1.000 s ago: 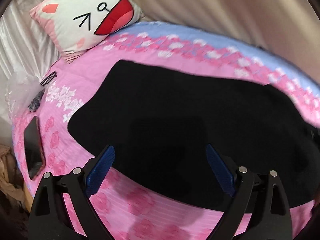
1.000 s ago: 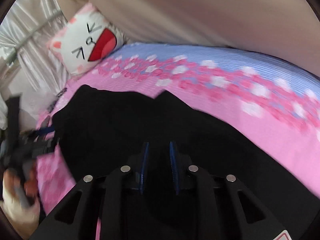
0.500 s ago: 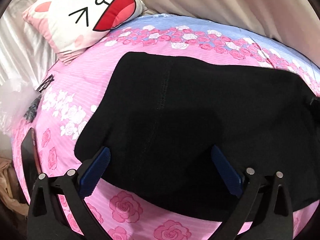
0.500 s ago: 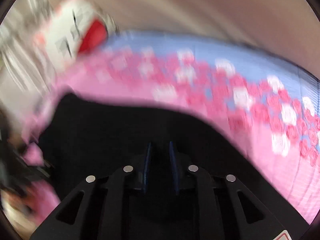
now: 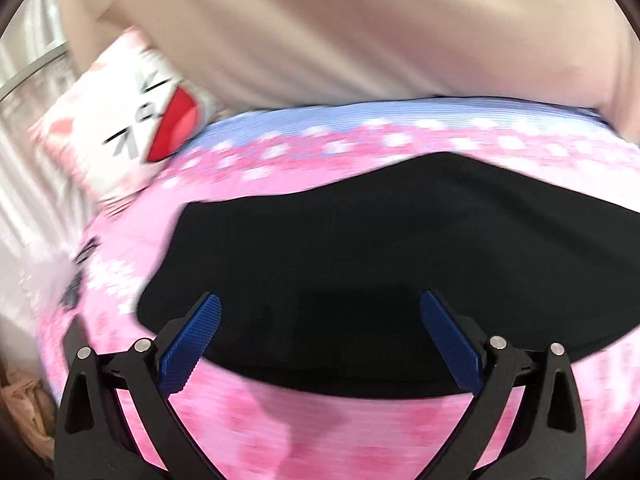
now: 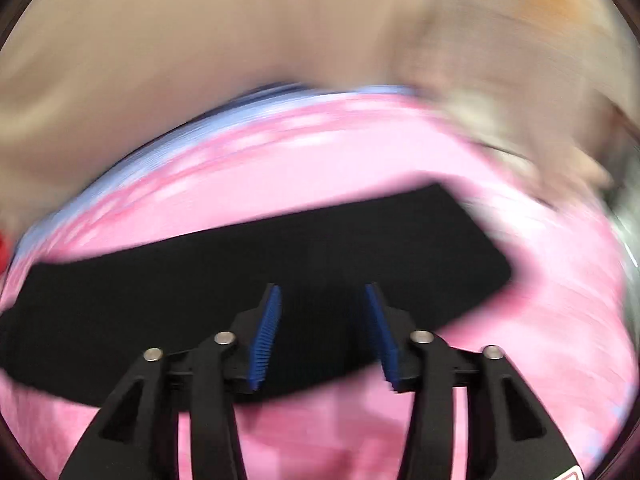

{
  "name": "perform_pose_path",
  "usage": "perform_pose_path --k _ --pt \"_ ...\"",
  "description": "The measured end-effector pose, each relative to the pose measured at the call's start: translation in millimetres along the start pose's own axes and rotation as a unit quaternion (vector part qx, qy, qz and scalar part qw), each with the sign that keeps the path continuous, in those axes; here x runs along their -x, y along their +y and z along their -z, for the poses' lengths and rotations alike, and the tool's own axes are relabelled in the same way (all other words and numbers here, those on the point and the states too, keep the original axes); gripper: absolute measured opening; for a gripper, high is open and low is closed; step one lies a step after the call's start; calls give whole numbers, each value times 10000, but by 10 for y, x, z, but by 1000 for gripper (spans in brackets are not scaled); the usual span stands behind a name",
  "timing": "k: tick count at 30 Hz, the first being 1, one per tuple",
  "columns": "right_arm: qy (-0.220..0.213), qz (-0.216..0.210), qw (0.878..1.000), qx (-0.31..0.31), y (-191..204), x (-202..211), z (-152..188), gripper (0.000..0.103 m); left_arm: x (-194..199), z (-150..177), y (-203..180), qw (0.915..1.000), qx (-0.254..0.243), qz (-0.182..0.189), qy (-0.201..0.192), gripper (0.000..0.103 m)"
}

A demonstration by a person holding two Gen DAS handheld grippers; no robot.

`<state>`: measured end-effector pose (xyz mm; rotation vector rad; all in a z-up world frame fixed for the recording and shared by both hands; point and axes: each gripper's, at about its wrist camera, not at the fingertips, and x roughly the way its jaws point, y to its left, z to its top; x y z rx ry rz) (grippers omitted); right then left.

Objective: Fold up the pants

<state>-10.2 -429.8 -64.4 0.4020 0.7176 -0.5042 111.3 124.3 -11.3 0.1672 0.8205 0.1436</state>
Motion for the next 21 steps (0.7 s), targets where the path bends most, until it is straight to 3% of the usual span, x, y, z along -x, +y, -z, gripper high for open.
perform_pose_path --k 3,6,9,11,12,13,17,19,21 --pt "-18 -54 9994 -340 -556 3 -65 46 34 -38 -457 9993 -242 278 97 98" --pt "-62 -340 9991 -242 -671 -79 -186 46 100 -11 -821 9983 -352 433 193 98" --pt "178 -509 9985 26 -617 -322 -299 46 224 6 -1071 9978 -409 486 178 98" --pt "385 -639 9971 142 -598 -498 -332 42 335 24 -1209 9979 -479 426 120 98" --pt "463 -550 9970 271 -552 -566 -325 22 353 27 -1232 9979 -506 398 108 98" --pt "458 -477 9971 369 -533 -576 -334 13 380 40 -1282 9979 -555 334 93 98" --pt "-12 -426 9987 292 -601 -254 -388 11 401 56 -1370 9976 -695 52 44 98" --pt "359 -225 9986 309 -679 -550 -364 12 357 75 -1427 9970 -763 -108 47 98" --pt "383 -353 9983 245 -683 -566 -380 15 286 110 -1509 9962 -836 -180 136 98"
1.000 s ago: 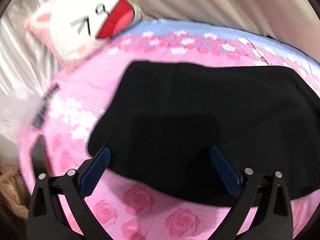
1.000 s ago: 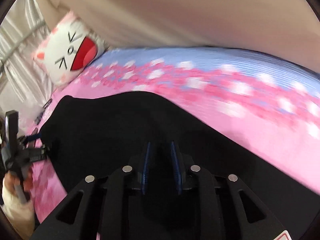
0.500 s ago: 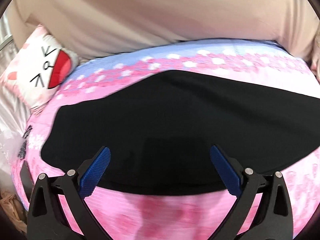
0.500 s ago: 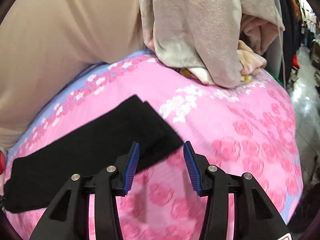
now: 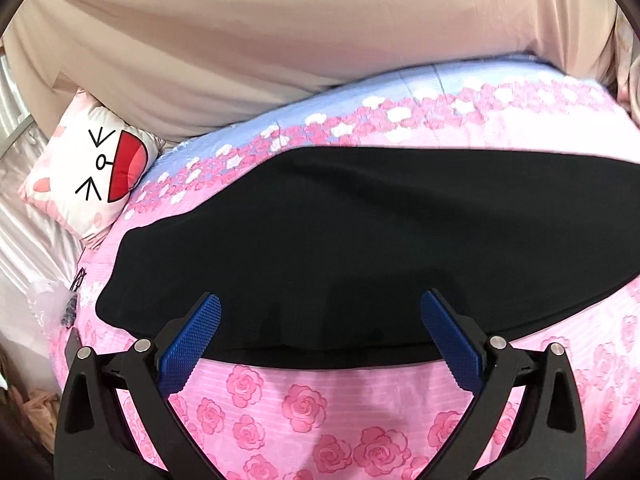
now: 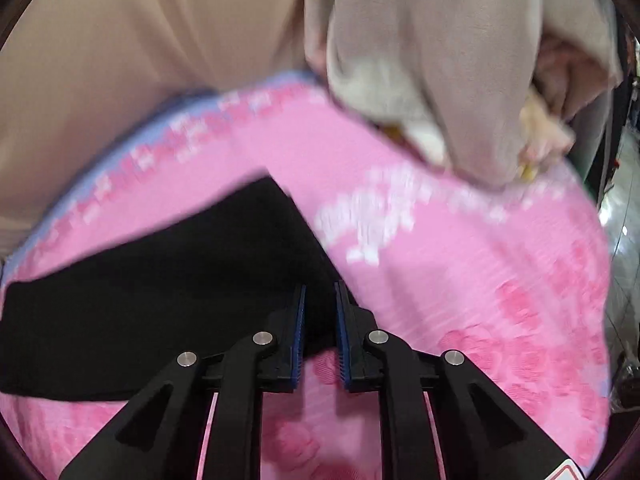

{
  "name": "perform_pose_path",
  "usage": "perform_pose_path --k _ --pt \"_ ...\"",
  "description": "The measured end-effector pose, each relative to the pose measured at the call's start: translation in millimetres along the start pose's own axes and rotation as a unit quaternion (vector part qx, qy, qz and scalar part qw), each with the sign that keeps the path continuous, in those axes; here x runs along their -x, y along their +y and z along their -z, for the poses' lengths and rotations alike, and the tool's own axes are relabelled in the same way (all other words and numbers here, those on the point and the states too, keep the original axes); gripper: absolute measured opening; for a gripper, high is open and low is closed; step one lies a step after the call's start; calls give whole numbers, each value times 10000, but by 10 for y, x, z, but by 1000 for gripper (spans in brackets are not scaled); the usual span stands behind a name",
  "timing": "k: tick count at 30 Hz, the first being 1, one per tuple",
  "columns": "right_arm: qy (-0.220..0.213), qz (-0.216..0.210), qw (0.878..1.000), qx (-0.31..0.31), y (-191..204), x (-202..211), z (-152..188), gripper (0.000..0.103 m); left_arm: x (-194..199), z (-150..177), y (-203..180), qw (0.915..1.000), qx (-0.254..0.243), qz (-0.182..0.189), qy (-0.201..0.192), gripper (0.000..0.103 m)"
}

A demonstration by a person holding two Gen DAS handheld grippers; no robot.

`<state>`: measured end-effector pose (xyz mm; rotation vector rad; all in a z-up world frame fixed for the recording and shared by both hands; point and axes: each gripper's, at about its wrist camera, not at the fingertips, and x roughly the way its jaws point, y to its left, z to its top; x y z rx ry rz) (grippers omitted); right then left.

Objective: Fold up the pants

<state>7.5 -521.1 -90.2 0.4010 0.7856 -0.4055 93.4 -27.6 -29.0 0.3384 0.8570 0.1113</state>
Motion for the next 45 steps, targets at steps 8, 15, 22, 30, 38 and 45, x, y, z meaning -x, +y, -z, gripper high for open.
perform_pose_path --k 8,15,22,30,38,45 --pt "-664 61 9970 -405 130 594 137 52 -159 76 -36 9997 9 -92 222 98" --pt "-615 -581 9961 230 930 823 293 50 -259 92 40 9996 128 -16 249 98" --pt "186 -552 9927 1058 1698 273 503 50 -571 298 281 9971 386 106 647 98" --pt "138 -689 9909 1149 1802 479 631 51 -417 556 515 9912 467 878 876 98" --pt "394 -1622 9687 1839 2805 262 728 51 -880 109 874 9928 899 -166 778 98" --pt "-104 -668 9931 958 1798 429 606 51 -811 498 954 9954 629 -26 716 98"
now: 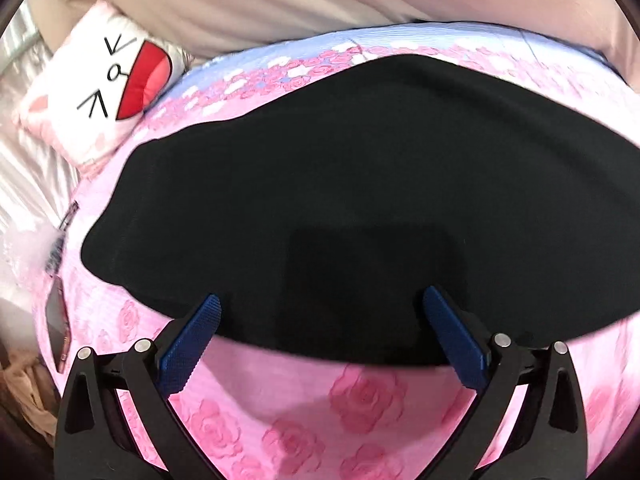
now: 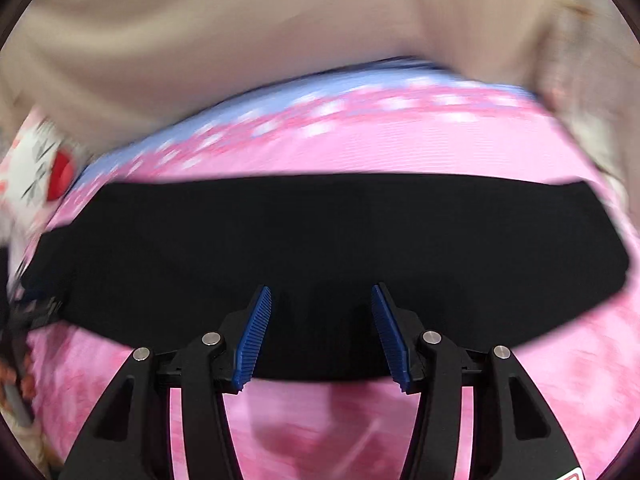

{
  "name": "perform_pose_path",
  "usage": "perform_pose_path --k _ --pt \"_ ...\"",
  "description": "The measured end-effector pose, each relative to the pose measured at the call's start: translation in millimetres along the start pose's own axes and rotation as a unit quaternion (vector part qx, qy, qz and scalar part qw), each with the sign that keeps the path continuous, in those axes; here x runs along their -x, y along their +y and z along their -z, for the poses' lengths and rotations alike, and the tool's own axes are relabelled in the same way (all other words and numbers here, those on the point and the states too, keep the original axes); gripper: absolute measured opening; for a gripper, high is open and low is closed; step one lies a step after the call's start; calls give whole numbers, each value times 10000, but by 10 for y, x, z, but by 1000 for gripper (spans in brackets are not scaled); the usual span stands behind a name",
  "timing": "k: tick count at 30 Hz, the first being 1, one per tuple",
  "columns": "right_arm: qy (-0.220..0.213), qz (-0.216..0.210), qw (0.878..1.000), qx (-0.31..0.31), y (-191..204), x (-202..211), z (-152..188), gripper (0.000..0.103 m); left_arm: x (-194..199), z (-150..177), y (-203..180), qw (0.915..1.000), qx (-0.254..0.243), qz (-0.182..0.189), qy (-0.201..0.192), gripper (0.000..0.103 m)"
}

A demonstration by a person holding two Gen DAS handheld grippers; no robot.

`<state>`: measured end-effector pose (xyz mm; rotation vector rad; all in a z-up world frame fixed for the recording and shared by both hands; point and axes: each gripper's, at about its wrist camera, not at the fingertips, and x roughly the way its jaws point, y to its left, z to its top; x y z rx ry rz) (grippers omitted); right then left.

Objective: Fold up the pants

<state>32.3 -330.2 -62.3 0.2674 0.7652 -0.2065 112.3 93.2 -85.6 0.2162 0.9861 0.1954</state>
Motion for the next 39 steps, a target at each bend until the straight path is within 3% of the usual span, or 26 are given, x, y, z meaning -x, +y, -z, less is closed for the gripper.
perform_pose_path --k 2,3,5,7,10,12,16,19,22,25,29,31,32,34,35,36,38,39 --pt "-123 544 9972 -488 -496 88 -5 52 66 12 -5 9999 -57 -101 -56 98" --pt "-153 981 9903 -972 -929 156 -8 52 115 2 -2 9999 -3 -117 -75 98" --pt "-203 1329 9796 -1493 -1439 257 -18 52 291 -37 -5 9995 98 49 -309 98" --pt "-98 1541 9745 -1630 -1770 273 -59 52 481 -95 -124 9981 47 104 -598 98" --pt "-41 1091 9783 -1763 -1949 139 -125 69 645 -179 -354 9967 -154 133 -789 98" --pt "58 887 9796 -1804 -1963 27 -111 70 714 -207 -538 9958 -324 92 -849 98" --pt "238 1082 9808 -1603 -1876 -202 -149 70 805 -214 -701 9947 -509 69 -893 98" --pt "-32 1226 9810 -1505 -1811 -109 -136 70 851 -223 -752 9945 -538 113 -888 98" --pt "-82 980 9871 -1263 -1712 -76 -189 61 863 -232 -832 9943 -574 148 -891 98" --pt "210 1248 9880 -883 -1622 -250 -243 58 839 -258 -931 9945 -596 239 -826 98" --pt "70 1484 9862 -735 -1597 -203 -269 14 839 -283 -1003 9945 -591 324 -804 98" --pt "80 1309 9860 -1034 -1728 -201 -267 12 830 -283 -1014 9946 -595 315 -792 98" --pt "281 1246 9859 -1080 -1778 -296 -247 13 813 -280 -1016 9947 -601 319 -770 98" --pt "205 1329 9864 -941 -1724 -292 -243 19 769 -276 -1025 9951 -614 316 -706 98" --pt "183 1350 9866 -901 -1694 -260 -251 33 748 -275 -1029 9953 -623 300 -671 98" --pt "53 1437 9852 -932 -1684 -196 -256 58 731 -275 -1031 9955 -631 282 -642 98" --pt "-192 1610 9807 -1095 -1723 -120 -245 84 700 -271 -1022 9960 -610 277 -596 98" --pt "-142 1615 9798 -1173 -1762 -133 -235 84 687 -270 -1016 9961 -594 290 -577 98"
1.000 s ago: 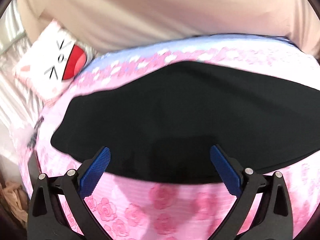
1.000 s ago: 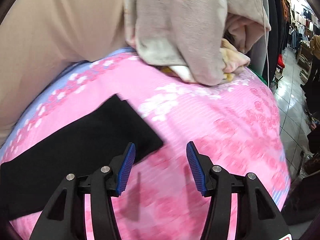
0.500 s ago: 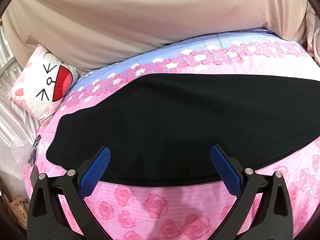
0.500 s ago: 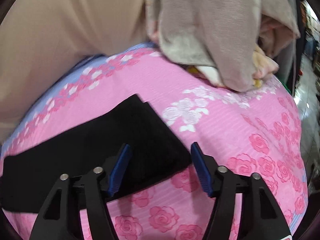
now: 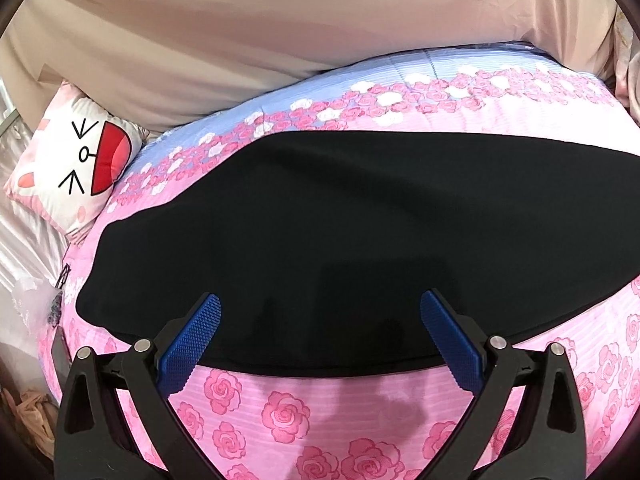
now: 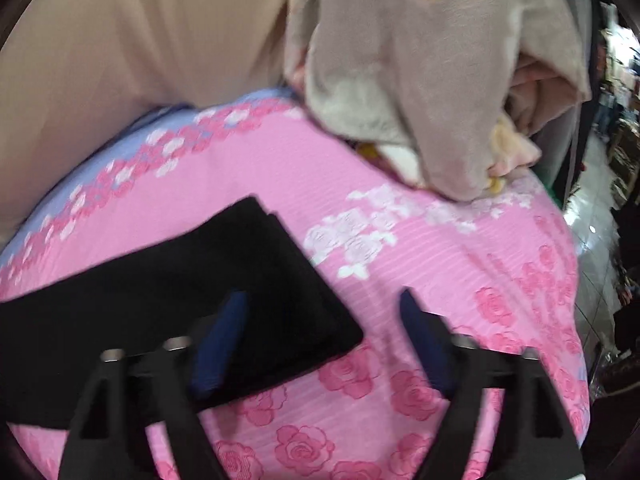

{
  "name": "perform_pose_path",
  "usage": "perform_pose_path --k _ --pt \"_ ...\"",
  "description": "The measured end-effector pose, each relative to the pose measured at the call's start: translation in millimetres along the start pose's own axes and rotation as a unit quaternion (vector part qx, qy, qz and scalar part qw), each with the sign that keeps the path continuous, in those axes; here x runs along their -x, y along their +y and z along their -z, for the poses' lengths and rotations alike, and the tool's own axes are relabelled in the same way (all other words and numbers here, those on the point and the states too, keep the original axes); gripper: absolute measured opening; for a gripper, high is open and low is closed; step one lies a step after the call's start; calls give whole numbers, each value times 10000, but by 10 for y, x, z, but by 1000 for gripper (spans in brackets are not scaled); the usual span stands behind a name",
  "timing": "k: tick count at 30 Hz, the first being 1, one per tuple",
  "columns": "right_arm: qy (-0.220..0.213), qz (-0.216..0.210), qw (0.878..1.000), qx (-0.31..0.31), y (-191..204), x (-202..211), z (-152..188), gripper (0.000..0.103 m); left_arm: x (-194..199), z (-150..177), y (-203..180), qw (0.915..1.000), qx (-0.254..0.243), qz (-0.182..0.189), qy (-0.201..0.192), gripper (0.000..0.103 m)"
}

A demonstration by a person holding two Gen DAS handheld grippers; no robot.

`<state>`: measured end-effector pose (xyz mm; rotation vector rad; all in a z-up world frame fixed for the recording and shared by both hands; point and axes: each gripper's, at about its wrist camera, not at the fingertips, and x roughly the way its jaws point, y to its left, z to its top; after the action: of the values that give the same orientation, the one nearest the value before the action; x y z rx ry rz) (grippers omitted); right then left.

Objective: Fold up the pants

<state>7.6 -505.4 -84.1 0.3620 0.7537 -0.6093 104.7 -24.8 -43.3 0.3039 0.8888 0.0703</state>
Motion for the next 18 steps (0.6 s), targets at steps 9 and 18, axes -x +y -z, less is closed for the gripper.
perform_pose_path --k 9,18 --pt "320 -481 9980 -275 -36 -202 103 52 -53 12 8 10000 -16 30 85 98" --pt "375 -1322 9872 -805 27 -77 57 20 -72 50 104 9999 41 70 144 98"
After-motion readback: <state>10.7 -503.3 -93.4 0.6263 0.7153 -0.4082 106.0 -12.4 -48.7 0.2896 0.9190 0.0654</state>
